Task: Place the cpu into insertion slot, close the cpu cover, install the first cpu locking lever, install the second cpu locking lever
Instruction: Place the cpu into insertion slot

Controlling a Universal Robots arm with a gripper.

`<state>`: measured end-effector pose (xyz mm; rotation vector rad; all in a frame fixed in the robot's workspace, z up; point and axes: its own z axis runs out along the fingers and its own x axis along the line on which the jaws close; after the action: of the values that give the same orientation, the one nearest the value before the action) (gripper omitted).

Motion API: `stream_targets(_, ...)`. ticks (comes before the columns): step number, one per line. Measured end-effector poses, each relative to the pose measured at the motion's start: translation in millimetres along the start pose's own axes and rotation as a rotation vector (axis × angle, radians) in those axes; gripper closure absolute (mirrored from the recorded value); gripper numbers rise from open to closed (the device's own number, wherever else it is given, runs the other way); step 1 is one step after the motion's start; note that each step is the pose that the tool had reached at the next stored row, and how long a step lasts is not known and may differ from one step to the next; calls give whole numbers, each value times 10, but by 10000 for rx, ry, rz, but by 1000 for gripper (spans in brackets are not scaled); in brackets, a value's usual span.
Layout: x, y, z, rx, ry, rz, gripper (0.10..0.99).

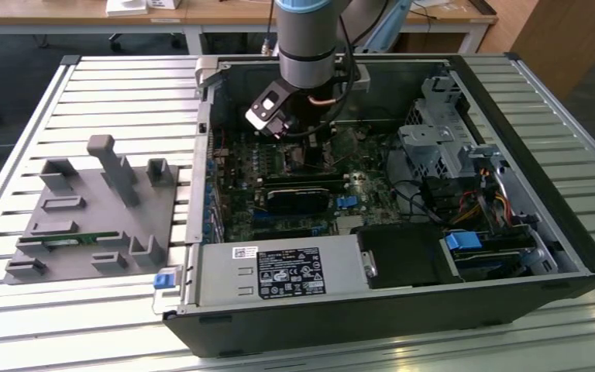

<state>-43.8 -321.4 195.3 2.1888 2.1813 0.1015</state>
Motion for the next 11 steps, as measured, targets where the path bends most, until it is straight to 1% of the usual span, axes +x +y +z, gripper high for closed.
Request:
stream_targets(5,5,-1,23,13,-5,-1,545)
stream_targets(11,6,-1,25,12,-3,-1,545)
